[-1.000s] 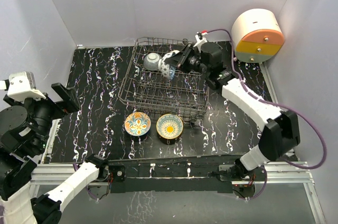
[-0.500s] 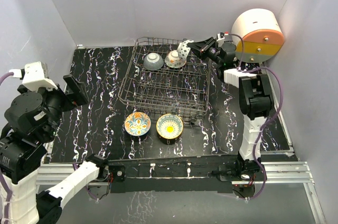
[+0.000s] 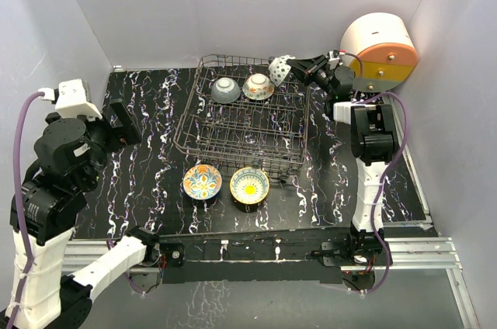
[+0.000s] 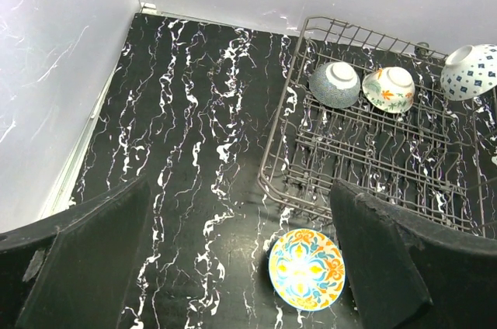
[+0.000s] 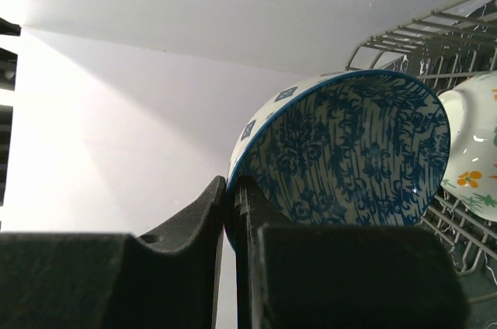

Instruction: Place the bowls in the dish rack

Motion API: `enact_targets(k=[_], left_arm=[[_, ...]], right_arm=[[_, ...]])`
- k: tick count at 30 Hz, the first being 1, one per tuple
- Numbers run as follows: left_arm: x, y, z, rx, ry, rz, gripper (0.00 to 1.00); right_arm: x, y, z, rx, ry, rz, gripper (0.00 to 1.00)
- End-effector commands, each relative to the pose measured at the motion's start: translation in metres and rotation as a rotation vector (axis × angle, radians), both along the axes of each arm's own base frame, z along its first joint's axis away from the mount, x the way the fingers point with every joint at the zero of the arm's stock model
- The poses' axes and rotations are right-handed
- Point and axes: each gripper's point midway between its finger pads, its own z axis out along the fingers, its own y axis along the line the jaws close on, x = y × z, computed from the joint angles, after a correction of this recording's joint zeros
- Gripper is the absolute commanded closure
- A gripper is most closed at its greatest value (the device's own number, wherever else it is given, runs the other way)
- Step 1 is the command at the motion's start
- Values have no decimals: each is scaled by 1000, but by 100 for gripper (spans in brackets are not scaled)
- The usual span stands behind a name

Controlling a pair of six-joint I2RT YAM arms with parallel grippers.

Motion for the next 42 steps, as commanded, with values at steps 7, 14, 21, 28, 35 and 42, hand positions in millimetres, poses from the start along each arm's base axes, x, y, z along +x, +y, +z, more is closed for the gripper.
enact_targets(k=[7, 14, 21, 28, 35, 42], left_arm=[[20, -8, -1, -9, -15, 7, 4], [23, -10, -3, -2, -7, 3, 4], [23, -11, -5, -6, -5, 3, 4], [27, -13, -6, 1, 0, -3, 4], [28, -15, -8, -5, 1, -8, 4], [25, -12, -9, -2, 6, -1, 4]], right_arm=[[-2, -8, 4, 50, -50, -9, 91], [2, -13, -7, 59, -4, -43, 91], [2, -14, -15, 46, 30, -64, 90], [8, -20, 6, 45, -24, -167, 90], [15, -4, 48, 13, -92, -301, 90], [23, 33, 79, -55, -126, -467, 90]])
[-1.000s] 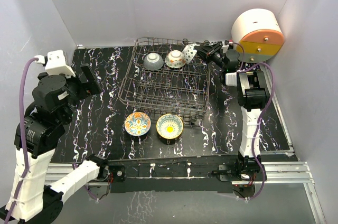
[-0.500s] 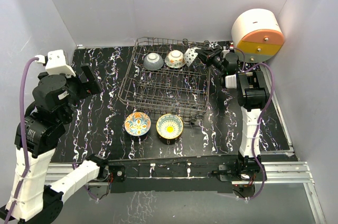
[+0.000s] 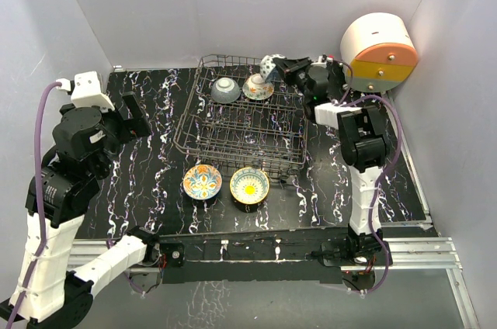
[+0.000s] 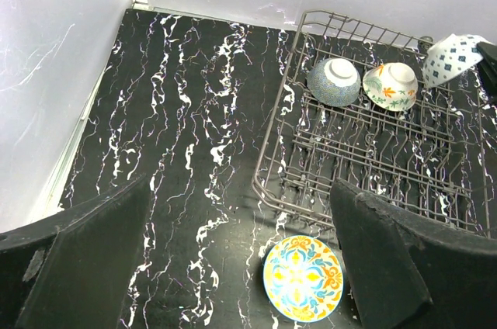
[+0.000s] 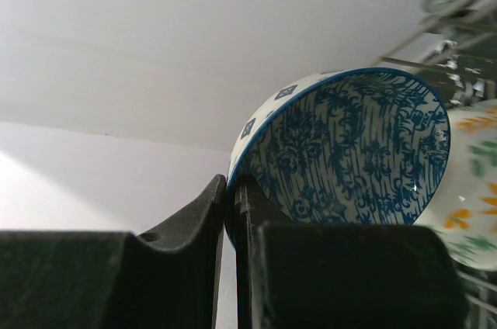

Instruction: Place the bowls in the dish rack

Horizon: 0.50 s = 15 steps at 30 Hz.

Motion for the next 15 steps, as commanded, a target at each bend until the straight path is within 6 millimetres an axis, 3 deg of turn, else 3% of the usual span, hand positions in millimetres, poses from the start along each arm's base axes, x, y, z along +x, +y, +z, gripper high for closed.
enact_targets(k=[1, 6, 15], left_arm=[[-2, 2, 3, -11, -17, 7, 4], [-9, 8, 4, -6, -14, 23, 4], [-16, 12, 2, 14, 18, 33, 4]], right_arm=[[0, 11, 102, -24, -220, -187, 90], [-14, 4, 92, -5, -227, -284, 91], [-34, -30, 83, -47, -230, -449, 90]])
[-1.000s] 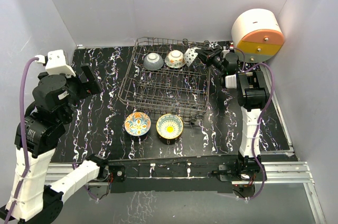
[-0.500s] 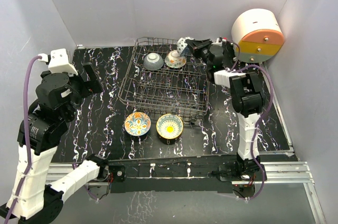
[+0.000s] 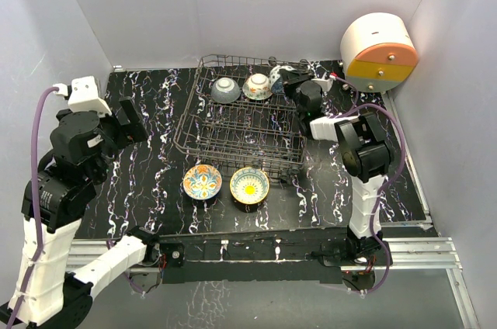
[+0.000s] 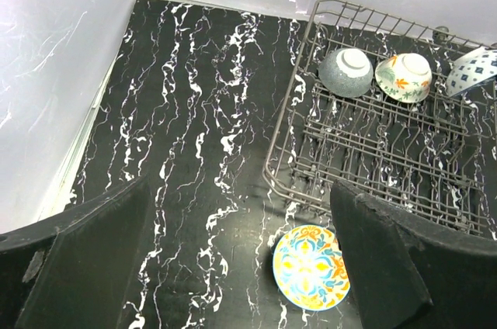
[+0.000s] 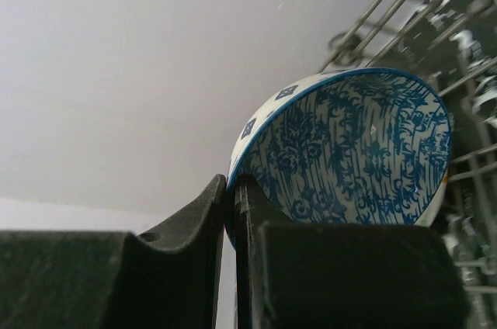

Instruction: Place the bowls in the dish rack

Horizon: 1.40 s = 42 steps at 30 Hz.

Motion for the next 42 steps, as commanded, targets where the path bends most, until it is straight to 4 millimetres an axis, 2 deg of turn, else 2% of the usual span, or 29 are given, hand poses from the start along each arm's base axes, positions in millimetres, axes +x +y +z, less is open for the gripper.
enact_targets(k=[1, 8, 11, 18, 23, 27, 30, 35, 40, 42], left_arm=[[-6, 5, 6, 8, -1, 11, 4], [0, -1, 3, 22, 14, -14, 4], [1, -2, 3, 26, 20, -22, 4], [-1, 0, -1, 39, 38, -15, 4], [-3, 2, -5, 49, 51, -6, 4], [-2, 2, -10, 44, 59, -5, 4], [-1, 0, -10, 35, 58, -7, 4], [1, -2, -11, 27, 60, -12, 4], [-1, -3, -14, 12, 67, -11, 4], [-3, -3, -14, 3, 64, -12, 4]], right_arm=[[-7, -31, 89, 48, -243, -138, 91], [6, -32, 87, 52, -263, -199, 91], [20, -31, 85, 28, -259, -220, 91], [42, -27, 42, 34, -184, -230, 90], [46, -35, 26, 19, -160, -260, 90], [49, -31, 14, 0, -118, -245, 88], [47, -31, 2, 10, -74, -245, 82], [41, -37, -21, 19, -3, -261, 81], [33, -37, -31, 34, 22, -248, 81], [29, -38, -28, 45, 9, -247, 84]])
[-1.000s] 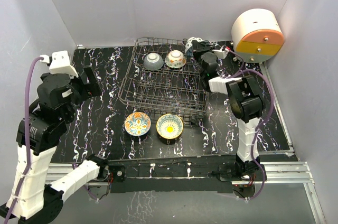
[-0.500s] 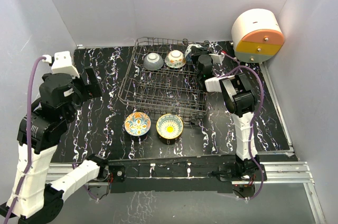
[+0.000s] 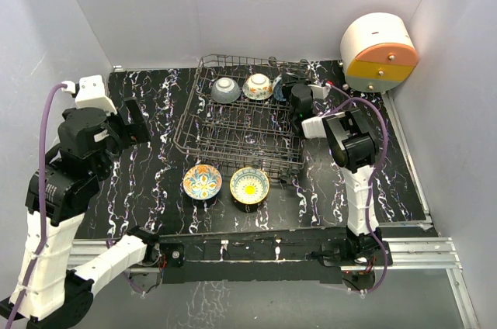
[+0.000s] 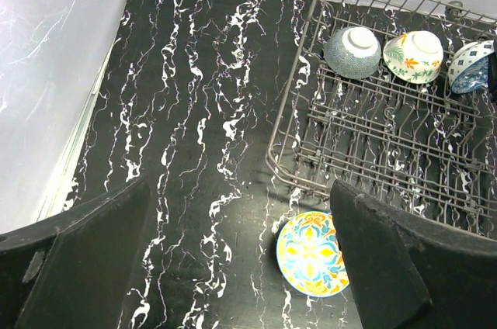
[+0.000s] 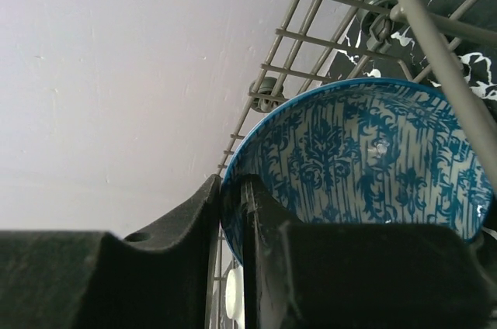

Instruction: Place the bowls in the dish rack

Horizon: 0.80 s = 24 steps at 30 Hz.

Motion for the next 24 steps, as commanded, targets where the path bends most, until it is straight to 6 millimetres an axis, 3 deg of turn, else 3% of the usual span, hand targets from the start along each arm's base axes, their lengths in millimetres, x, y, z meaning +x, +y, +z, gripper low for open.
enact_targets(k=[1, 10, 17, 24], left_arm=[[-5, -1, -1, -22, -1, -5, 4], [-13, 3, -2, -43, -1, 13, 4], [-14, 4, -5, -36, 10, 17, 4], [-8, 2, -10, -14, 21, 10, 4]], right_arm=[[-7, -11, 37, 48, -85, -29, 91], [1, -8, 87, 43, -219, -22, 92], [14, -3, 108, 42, -298, -39, 92], [32, 0, 88, 52, -296, -51, 92]])
